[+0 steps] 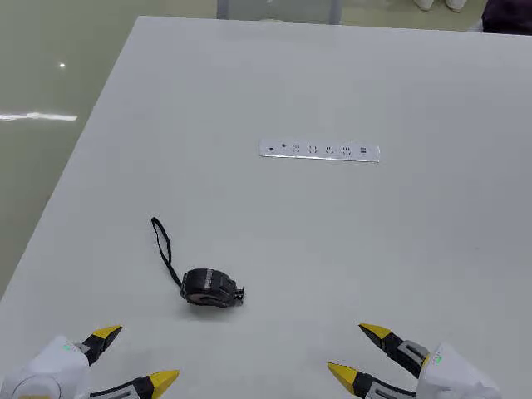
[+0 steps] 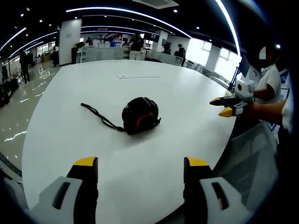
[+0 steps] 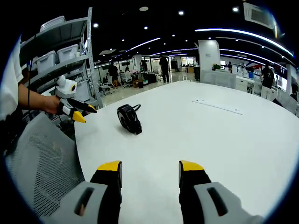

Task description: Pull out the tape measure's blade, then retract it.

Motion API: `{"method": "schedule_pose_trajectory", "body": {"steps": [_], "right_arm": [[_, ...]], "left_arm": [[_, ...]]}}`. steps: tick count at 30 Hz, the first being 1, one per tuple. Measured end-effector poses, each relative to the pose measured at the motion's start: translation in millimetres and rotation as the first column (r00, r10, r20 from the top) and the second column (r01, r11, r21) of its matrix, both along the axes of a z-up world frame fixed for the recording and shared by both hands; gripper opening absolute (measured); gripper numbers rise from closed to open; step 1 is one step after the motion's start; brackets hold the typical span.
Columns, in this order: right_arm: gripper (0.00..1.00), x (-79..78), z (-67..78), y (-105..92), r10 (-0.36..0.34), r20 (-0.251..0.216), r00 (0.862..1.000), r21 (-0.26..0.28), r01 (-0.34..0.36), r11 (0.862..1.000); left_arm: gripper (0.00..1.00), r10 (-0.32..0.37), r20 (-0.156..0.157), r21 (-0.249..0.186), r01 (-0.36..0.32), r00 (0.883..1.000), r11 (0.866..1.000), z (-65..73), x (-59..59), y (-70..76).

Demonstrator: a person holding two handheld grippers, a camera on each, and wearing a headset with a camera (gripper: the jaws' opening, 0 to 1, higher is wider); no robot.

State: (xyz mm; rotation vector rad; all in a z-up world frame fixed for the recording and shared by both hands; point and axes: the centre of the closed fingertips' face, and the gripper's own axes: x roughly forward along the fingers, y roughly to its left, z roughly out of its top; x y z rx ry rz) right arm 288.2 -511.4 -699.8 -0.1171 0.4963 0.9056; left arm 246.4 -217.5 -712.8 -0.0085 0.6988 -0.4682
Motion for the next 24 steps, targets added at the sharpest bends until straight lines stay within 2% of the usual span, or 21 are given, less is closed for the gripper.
{"method": "schedule_pose_trajectory", "body": {"steps": [4, 15, 24], "right_arm": [[0.49, -3.1, 2.3, -4.6, -0.014, 0.000, 1.000, 0.000, 0.014, 1.000], [0.50, -12.9, 2.0, -14.7, -0.038, 0.001, 0.999, -0.013, 0.038, 0.999], [0.50, -18.0, 2.7, -15.9, -0.045, 0.004, 0.999, -0.019, 0.045, 0.999]], "left_arm": [[0.73, 0.022, -0.004, -0.014, -0.022, 1.000, 1.000, -0.4, -4.1, 3.9], [0.73, 0.056, -0.007, -0.020, -0.056, 0.998, 0.998, -4.1, -14.9, 12.1], [0.73, 0.069, -0.007, -0.032, -0.070, 0.998, 0.997, -4.2, -19.4, 12.1]]}}
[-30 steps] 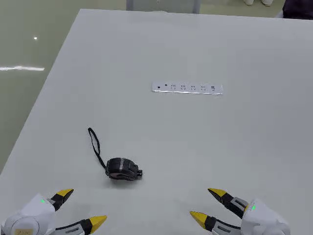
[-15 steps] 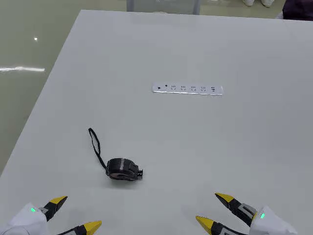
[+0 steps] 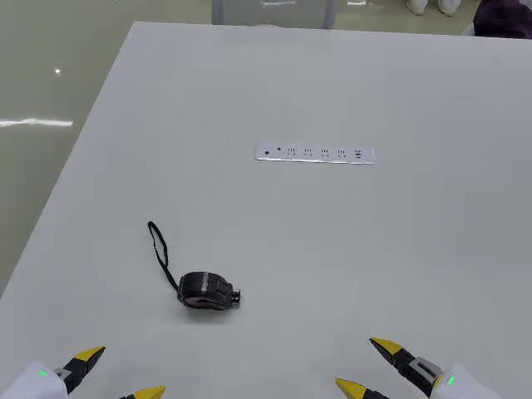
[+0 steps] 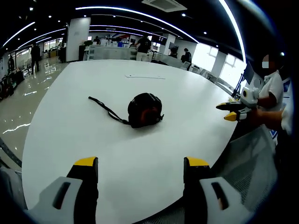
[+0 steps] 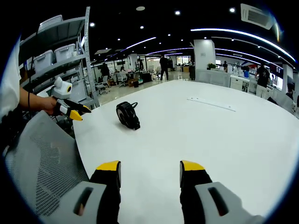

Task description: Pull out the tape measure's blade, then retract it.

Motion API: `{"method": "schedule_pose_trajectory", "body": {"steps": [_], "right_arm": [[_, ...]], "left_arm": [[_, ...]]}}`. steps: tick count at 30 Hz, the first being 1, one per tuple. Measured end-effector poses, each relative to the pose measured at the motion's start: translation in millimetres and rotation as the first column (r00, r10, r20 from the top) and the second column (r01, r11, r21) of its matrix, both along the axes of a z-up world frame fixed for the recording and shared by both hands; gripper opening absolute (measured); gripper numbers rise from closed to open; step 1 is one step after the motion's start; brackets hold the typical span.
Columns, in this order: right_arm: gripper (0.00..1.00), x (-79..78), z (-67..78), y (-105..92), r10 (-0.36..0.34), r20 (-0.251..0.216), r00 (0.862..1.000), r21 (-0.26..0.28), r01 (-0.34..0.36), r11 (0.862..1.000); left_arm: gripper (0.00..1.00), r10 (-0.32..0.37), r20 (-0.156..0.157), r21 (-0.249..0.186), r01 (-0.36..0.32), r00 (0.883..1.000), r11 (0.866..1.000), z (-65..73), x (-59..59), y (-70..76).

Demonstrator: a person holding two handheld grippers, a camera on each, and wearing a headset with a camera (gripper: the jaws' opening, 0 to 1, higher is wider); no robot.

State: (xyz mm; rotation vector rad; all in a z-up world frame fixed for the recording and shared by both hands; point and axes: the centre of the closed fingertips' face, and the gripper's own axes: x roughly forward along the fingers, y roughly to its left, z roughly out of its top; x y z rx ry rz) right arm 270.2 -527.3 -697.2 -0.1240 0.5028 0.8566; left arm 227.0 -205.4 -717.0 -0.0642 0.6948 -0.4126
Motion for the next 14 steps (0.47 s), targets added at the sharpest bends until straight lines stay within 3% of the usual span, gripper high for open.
{"method": "schedule_pose_trajectory", "body": {"steps": [14], "right_arm": [[0.50, -1.1, -4.3, -0.9, -0.002, -0.006, 1.000, 0.006, 0.002, 1.000]], "left_arm": [[0.72, 0.002, -0.004, -0.002, -0.002, 1.000, 1.000, 0.3, -1.6, -3.9]]}}
